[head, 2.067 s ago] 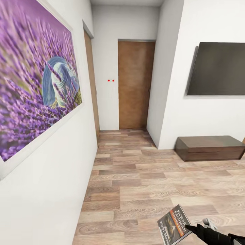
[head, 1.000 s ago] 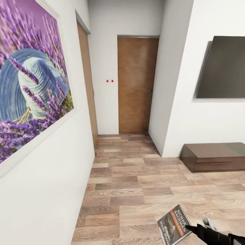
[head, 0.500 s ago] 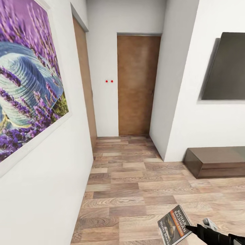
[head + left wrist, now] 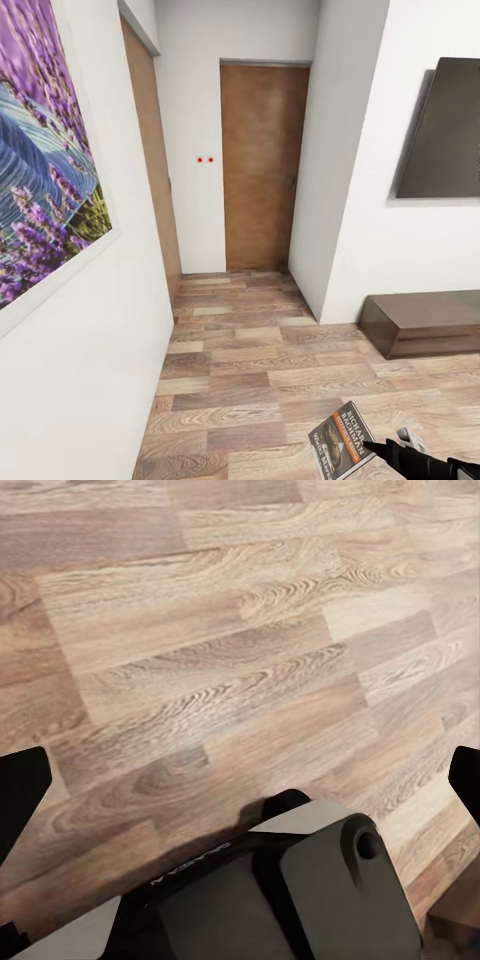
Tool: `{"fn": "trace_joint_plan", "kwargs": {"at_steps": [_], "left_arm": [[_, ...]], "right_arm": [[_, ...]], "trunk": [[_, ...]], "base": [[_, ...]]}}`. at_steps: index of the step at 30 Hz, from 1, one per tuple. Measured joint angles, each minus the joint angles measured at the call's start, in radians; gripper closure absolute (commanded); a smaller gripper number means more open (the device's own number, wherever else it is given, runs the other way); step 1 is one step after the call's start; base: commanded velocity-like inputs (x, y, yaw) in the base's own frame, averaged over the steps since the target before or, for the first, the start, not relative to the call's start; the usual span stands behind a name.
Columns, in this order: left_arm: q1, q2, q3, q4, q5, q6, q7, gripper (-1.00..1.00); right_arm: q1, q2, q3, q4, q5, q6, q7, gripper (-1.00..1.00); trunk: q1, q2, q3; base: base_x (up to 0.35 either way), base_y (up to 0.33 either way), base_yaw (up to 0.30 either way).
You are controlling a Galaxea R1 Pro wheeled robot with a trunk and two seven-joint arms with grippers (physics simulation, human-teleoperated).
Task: In the bedroom, move the book from the bed onto either nightstand, and place the two sandals side by side next to the bed.
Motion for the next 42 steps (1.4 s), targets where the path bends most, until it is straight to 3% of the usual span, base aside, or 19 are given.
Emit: {"fn": "trace_joint_plan", "kwargs": {"at_steps": [19,33,42], "left_arm": [[0.000,0.000,0.000,0.000,0.000,0.000,0.000,-1.00],[-0.001,0.000,0.000,0.000,0.000,0.000,0.000,-1.00],[-0.001,-0.001,0.000,0.000,0.000,0.000,0.000,-1.00]], "right_arm": [[0.000,0.000,-0.002,-0.001,0.000,0.000,0.001,1.00],[0.000,0.000,-0.001,-0.001,0.000,0.000,0.000,1.00],[0.000,0.000,0.000,-0.001,-0.001,0.000,0.000,1.00]], "trunk": [[0.000,0.000,-0.012],[0.000,0.000,-0.021],[0.001,0.000,-0.027]], "base": [[0.038,0.000,-0.234],[0.277,0.000,-0.273],[0.050,0.000,-0.277]]}}
